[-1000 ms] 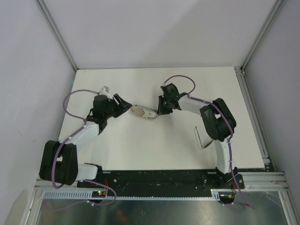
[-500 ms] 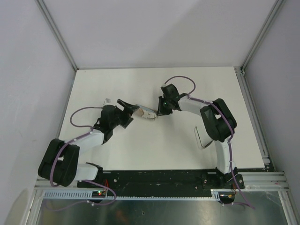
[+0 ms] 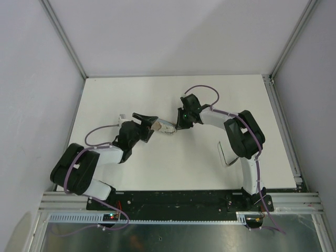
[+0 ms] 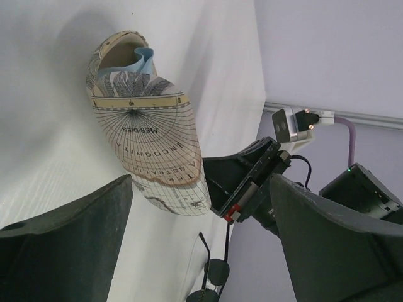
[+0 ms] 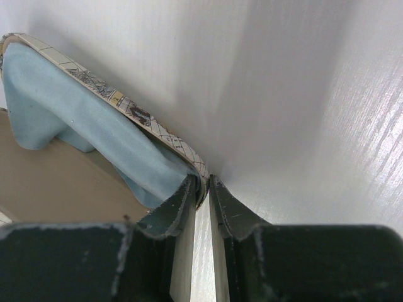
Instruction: Organize the sunglasses
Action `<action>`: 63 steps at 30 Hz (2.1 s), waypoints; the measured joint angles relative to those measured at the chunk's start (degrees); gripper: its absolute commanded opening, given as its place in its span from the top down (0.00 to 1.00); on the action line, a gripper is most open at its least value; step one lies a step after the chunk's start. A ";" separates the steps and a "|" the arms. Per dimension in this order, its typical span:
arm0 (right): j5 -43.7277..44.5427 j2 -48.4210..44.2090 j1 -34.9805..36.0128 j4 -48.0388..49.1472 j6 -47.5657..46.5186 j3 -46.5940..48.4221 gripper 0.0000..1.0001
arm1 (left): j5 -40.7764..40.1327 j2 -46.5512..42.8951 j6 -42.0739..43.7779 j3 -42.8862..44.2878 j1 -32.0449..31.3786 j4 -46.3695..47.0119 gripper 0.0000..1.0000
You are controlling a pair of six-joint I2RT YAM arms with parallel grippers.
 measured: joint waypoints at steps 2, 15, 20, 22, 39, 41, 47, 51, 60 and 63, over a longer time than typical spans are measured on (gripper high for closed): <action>-0.15 0.00 -0.07 0.00 0.09 -0.02 0.82 | -0.31 2.08 -0.55 0.00 -0.28 2.16 0.08; -1.01 0.00 -0.33 0.00 0.52 -0.11 0.82 | -0.98 12.28 -2.40 -0.42 -1.66 12.98 0.18; -1.27 0.00 -0.42 -0.07 0.52 -0.11 0.82 | -0.87 15.17 -2.47 -0.28 -1.68 16.02 0.20; -1.44 0.00 -0.46 -0.02 0.52 -0.15 0.82 | -0.70 16.70 -2.60 -0.13 -1.68 16.76 0.21; -2.51 -0.07 -1.16 -0.09 0.70 -0.31 0.68 | 0.37 20.41 -0.39 2.69 -1.53 19.82 0.43; -2.97 -0.44 -1.53 -0.35 0.61 -0.50 0.66 | 1.86 20.46 0.72 3.06 -1.16 20.06 0.44; -4.70 -2.51 -3.13 -2.01 0.46 -2.03 0.62 | 8.37 21.94 2.12 3.26 1.31 20.83 0.46; -5.07 -4.61 -4.50 -3.23 0.02 -2.23 0.60 | 11.80 22.58 2.54 3.43 2.64 21.40 0.48; -3.13 -13.92 -7.54 -7.39 -3.23 -7.15 0.55 | 22.49 23.52 6.64 6.10 6.95 17.81 0.48; 0.50 -19.45 -8.79 -10.32 -4.11 -10.03 0.41 | 26.45 23.45 10.43 9.35 8.04 12.55 0.48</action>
